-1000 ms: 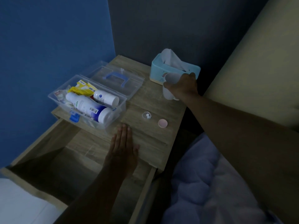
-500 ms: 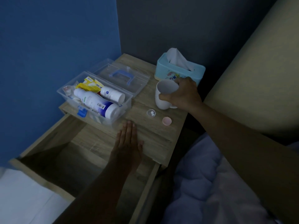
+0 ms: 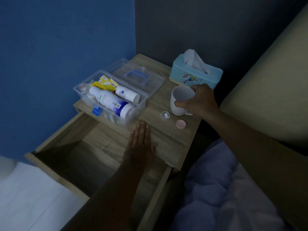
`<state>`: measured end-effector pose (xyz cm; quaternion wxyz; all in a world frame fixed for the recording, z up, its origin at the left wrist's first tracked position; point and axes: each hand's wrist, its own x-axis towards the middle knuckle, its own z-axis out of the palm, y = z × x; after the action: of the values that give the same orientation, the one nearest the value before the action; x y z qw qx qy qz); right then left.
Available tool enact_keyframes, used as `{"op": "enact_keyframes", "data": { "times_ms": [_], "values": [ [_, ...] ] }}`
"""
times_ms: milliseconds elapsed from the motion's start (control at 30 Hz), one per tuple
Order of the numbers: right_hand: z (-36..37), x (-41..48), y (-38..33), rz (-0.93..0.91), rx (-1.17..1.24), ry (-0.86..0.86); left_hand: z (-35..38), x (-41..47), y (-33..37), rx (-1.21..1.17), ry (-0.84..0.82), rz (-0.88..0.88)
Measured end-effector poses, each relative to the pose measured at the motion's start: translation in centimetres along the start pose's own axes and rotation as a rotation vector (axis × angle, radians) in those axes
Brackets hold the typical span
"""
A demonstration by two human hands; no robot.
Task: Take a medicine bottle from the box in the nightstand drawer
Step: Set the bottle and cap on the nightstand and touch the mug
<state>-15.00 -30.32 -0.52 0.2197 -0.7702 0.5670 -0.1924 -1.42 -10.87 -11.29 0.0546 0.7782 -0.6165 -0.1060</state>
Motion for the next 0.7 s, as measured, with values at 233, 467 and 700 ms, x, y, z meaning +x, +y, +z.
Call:
{"op": "enact_keyframes", "data": {
  "times_ms": [233, 467, 700],
  "values": [
    [-0.1, -0.2, 0.1, 0.043, 0.004, -0.040, -0.4, -0.2, 0.1, -0.026, -0.020, -0.006],
    [-0.9, -0.9, -2.0, 0.081, -0.039, -0.098, -2.5, -0.2, -2.1, -0.238, -0.166, 0.111],
    [3.3, -3.5, -6.8, -0.153, 0.200, -0.047, -3.6, -3.9, -7.1, -0.429, 0.214, 0.134]
  ]
}}
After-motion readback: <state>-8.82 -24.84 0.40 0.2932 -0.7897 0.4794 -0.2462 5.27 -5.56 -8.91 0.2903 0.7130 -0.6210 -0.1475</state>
